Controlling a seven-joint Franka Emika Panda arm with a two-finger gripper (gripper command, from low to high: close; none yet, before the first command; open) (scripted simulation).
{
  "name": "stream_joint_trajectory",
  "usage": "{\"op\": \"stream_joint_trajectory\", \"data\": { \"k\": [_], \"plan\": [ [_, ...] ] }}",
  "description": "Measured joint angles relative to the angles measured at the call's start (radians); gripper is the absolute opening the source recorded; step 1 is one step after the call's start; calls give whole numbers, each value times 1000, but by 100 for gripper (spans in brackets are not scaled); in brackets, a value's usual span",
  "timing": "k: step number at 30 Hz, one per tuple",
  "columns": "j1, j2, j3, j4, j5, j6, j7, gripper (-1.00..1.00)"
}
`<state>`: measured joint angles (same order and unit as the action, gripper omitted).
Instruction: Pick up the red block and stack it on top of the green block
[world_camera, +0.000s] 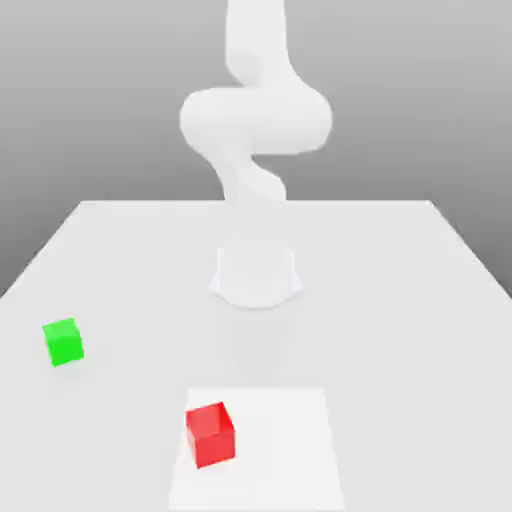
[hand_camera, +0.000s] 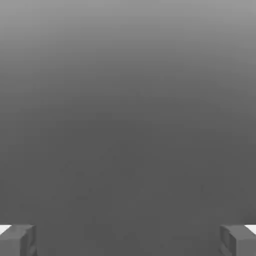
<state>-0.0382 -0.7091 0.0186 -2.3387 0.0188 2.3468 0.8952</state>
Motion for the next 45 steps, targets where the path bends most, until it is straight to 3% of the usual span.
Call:
{"op": "stream_joint_trajectory", "data": {
  "k": [14, 21, 26, 27, 34, 40, 45],
  "plan": [
    [-174, 512, 100, -218, 16, 265, 604, 0],
    [-207, 768, 85, -322, -35, 398, 935, 0],
    [-178, 949, 46, -311, -79, 543, 1002, 0],
    [-171, 985, 37, -306, -87, 573, 1008, -100],
    [-169, 994, 35, -305, -90, 583, 1011, -100],
    [-187, 808, 55, -334, -41, 426, 970, -100],
    [-347, 736, -17, -367, -36, 388, 839, -100]
  ]
}}
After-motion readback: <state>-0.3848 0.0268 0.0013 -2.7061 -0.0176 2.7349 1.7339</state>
